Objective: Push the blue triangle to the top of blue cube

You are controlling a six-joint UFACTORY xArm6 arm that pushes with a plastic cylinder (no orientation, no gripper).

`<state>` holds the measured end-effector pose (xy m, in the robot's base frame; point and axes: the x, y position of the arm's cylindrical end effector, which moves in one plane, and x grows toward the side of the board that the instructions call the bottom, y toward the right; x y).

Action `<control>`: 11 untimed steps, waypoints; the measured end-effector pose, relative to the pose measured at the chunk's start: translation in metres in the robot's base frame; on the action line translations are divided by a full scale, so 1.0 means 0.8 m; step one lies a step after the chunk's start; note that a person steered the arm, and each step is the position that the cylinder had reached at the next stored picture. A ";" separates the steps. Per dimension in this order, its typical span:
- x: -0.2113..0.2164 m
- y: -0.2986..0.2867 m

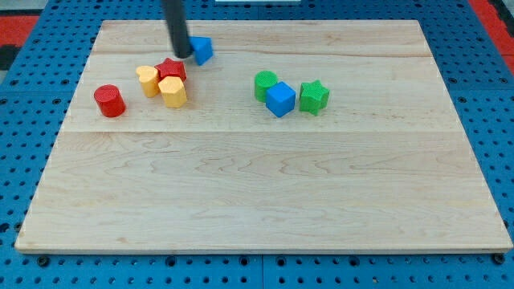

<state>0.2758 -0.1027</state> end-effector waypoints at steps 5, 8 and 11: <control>-0.008 0.094; 0.009 0.159; 0.020 0.132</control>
<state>0.2918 0.0027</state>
